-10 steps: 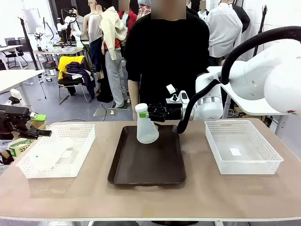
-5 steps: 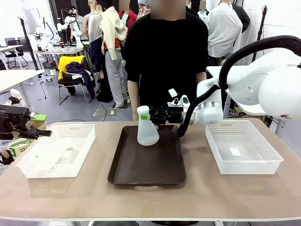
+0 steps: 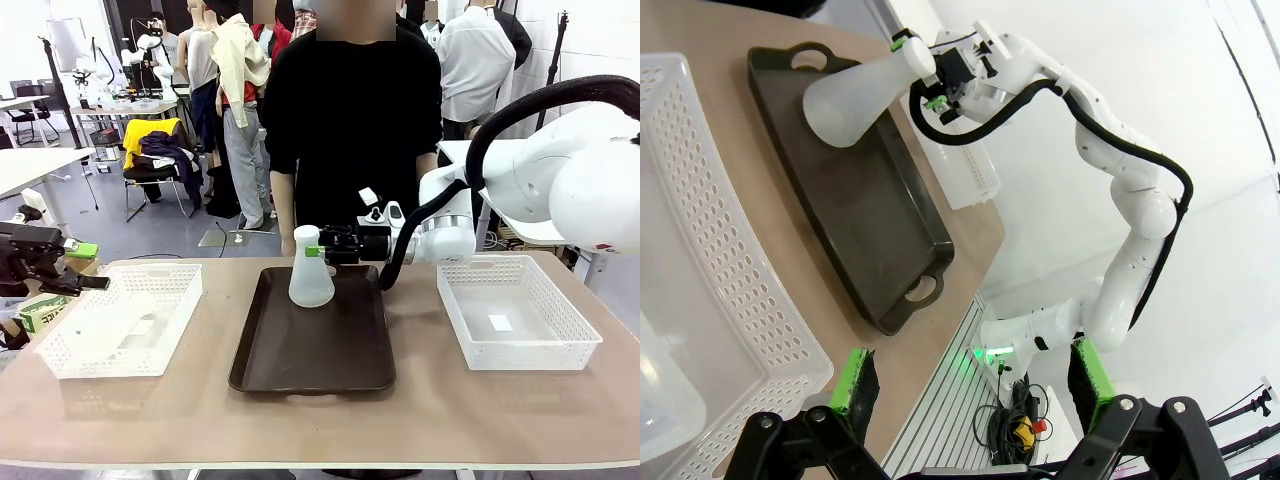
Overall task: Prepare the laboratory tools.
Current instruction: Place the picked Big flask upright in the Handle tray as instructed by the person.
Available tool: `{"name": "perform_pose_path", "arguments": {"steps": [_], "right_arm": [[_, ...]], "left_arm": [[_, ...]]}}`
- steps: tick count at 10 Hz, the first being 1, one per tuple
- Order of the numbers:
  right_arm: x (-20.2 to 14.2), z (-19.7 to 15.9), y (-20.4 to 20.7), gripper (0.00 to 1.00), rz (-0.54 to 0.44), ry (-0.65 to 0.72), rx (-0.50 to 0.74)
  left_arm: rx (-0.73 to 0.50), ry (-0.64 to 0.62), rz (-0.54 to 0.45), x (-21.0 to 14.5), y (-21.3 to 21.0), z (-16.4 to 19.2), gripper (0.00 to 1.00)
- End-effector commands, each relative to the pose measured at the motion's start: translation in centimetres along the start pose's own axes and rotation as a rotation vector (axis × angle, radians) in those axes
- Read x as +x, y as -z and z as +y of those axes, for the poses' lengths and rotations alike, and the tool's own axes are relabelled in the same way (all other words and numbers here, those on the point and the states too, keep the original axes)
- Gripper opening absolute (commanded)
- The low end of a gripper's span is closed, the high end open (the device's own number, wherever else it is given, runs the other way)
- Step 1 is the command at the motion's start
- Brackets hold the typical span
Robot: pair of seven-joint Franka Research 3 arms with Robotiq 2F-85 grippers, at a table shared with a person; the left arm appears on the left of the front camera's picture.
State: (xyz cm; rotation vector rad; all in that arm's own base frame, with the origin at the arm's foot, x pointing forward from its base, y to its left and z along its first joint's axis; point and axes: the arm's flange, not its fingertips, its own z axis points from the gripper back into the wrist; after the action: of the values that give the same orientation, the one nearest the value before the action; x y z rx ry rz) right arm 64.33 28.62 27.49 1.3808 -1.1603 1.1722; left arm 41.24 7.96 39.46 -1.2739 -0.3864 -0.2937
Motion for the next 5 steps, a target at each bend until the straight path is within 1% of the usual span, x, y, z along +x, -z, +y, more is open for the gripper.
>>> {"name": "perform_pose_path", "arguments": {"steps": [1, 3, 5], "right_arm": [[0.5, 0.17, 0.28, 1.0, 0.025, 0.027, -0.026], [0.49, 0.15, 0.57, 1.0, 0.155, 0.068, -0.066], [0.86, 0.24, 0.84, 1.0, 0.193, 0.084, -0.066]], "left_arm": [[-0.01, 0.004, -0.01, 0.13, -0.06, -0.17, 1.0], [-0.01, 0.004, -0.01, 0.13, -0.06, -0.17, 1.0], [-0.01, 0.004, -0.01, 0.13, -0.06, -0.17, 1.0]]}}
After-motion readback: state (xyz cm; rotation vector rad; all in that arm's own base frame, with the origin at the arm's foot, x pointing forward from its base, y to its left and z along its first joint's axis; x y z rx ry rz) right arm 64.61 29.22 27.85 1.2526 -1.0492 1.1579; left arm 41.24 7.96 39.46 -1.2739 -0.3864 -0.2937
